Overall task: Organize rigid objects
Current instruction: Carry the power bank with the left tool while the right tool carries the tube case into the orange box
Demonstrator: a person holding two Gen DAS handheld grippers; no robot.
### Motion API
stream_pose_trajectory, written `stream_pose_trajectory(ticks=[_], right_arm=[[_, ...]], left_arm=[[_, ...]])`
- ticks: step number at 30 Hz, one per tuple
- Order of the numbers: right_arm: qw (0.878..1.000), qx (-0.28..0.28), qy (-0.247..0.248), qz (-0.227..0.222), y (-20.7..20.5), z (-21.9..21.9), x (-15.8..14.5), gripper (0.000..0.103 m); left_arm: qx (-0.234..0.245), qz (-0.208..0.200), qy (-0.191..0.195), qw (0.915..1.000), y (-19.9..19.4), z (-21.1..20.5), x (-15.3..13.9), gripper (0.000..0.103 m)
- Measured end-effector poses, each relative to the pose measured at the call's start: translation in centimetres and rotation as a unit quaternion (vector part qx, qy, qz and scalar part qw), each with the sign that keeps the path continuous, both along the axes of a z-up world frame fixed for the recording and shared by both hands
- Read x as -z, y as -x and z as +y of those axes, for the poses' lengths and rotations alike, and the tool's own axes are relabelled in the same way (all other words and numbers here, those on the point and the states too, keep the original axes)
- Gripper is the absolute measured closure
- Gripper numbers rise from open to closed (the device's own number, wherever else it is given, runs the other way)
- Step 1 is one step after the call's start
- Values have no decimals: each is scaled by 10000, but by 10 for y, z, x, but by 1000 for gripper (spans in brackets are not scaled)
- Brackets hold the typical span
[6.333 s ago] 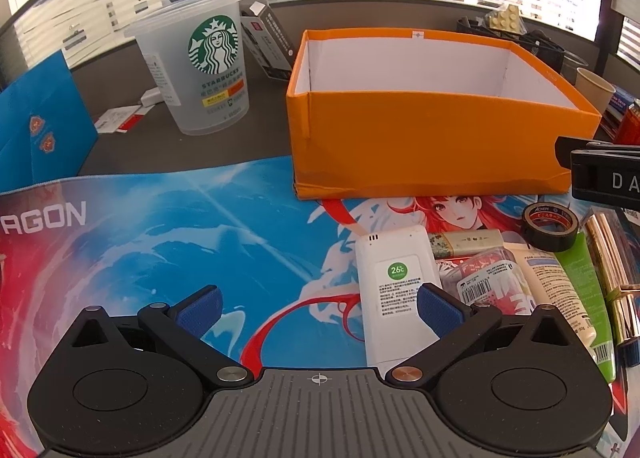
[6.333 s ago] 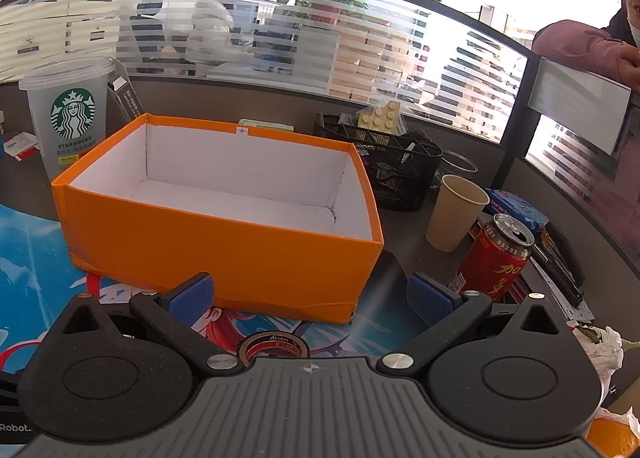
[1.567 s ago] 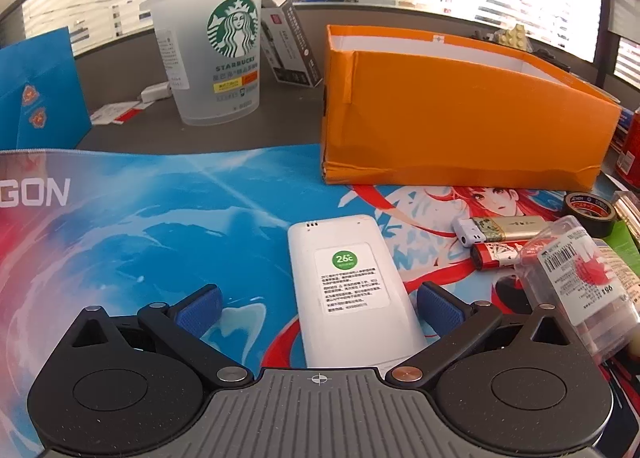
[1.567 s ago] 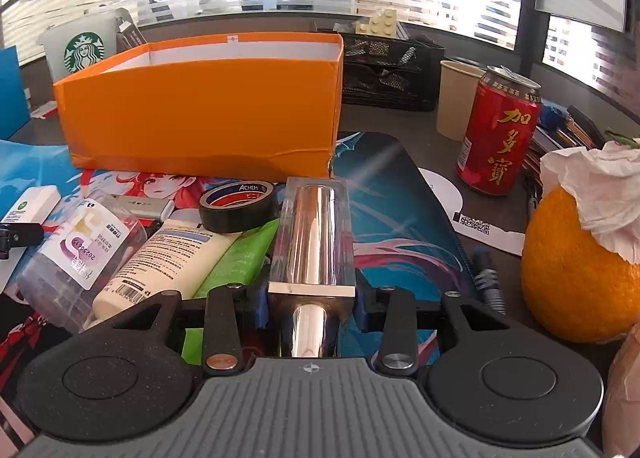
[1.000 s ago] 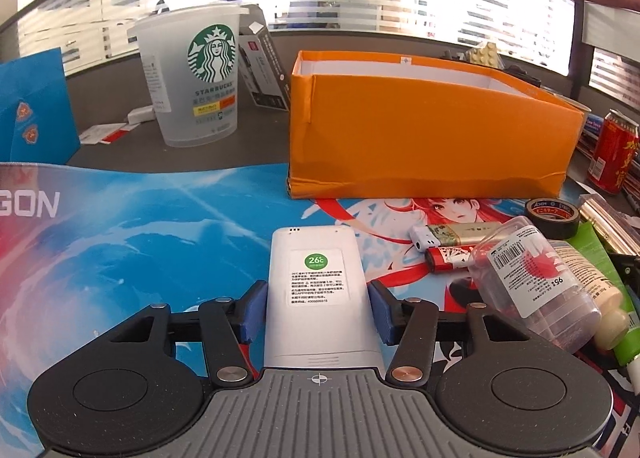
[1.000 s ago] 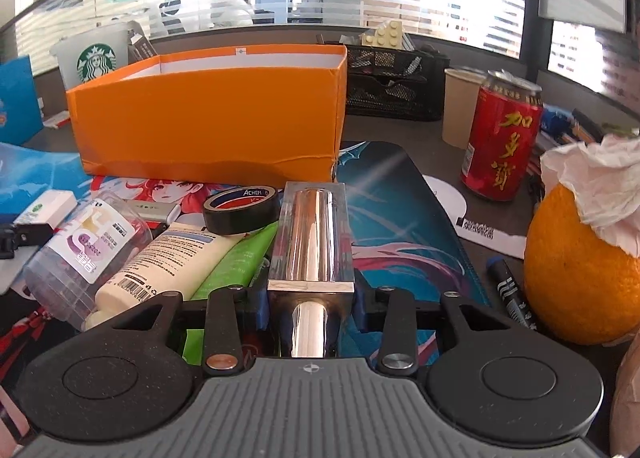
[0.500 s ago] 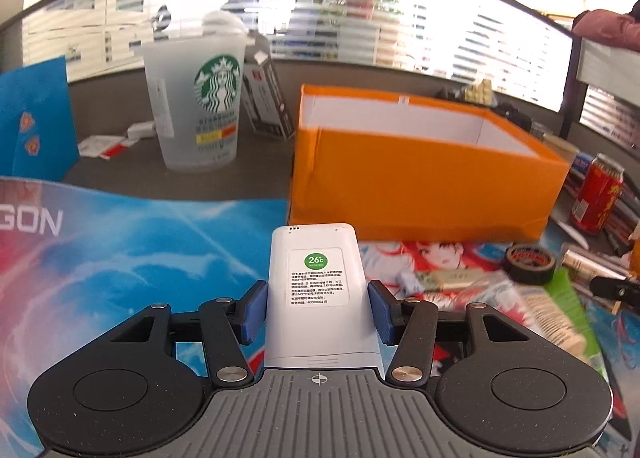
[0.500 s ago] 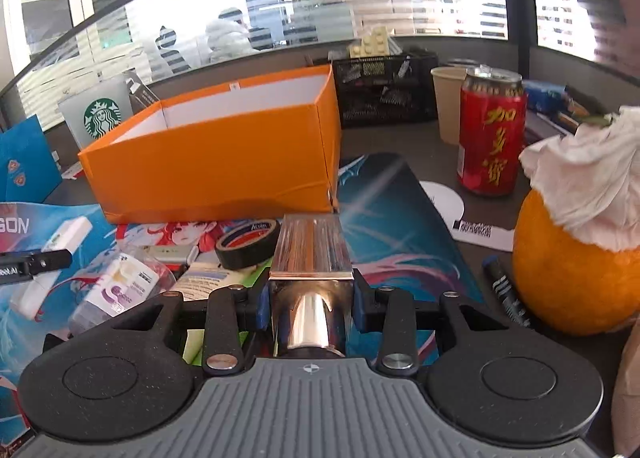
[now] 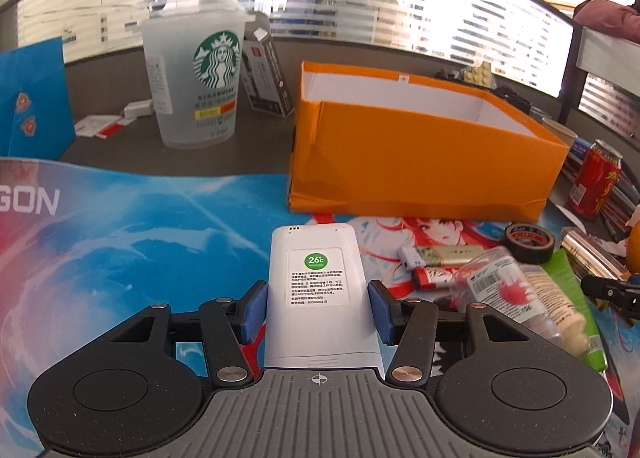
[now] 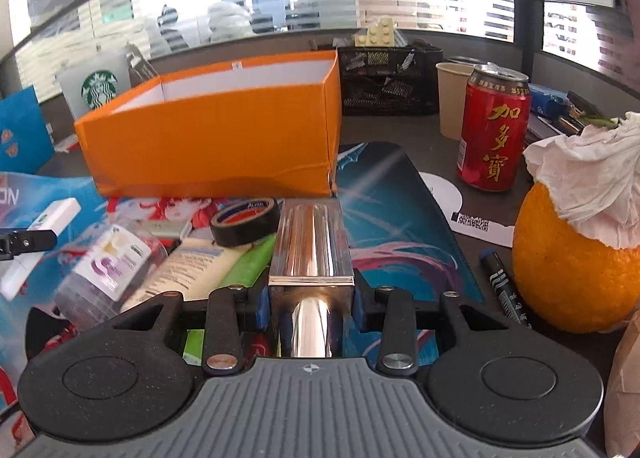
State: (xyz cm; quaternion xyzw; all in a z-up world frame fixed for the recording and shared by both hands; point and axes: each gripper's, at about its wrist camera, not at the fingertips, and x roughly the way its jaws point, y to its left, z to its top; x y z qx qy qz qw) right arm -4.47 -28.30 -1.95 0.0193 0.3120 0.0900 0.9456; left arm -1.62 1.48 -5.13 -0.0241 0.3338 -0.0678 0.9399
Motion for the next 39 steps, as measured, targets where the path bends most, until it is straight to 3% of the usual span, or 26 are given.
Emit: stream_pose_trajectory(ticks=[11, 15, 20, 25, 35, 39], right_arm=[[9980, -104, 613, 111, -15, 14, 9, 67], [9980, -154, 612, 77, -19, 15, 10, 68], [9963, -98, -764, 377, -25, -18, 6, 68], [9712, -94, -2263, 732, -28, -49, 7, 68], [9380, -419, -3398, 544, -37, -54, -23, 68], [9304, -601, -3603, 296, -52, -50, -45, 68]], left_arm=[[22, 246, -126, 9996, -5, -2, 12, 51], [25, 269, 16, 9996, -7, 1, 11, 52], [-1, 255, 183, 9995, -9, 6, 3, 52], [45, 119, 247, 9996, -5, 7, -11, 52], [255, -219, 653, 9973, -10, 8, -54, 52], [339, -468, 683, 9960, -22, 2, -77, 52]])
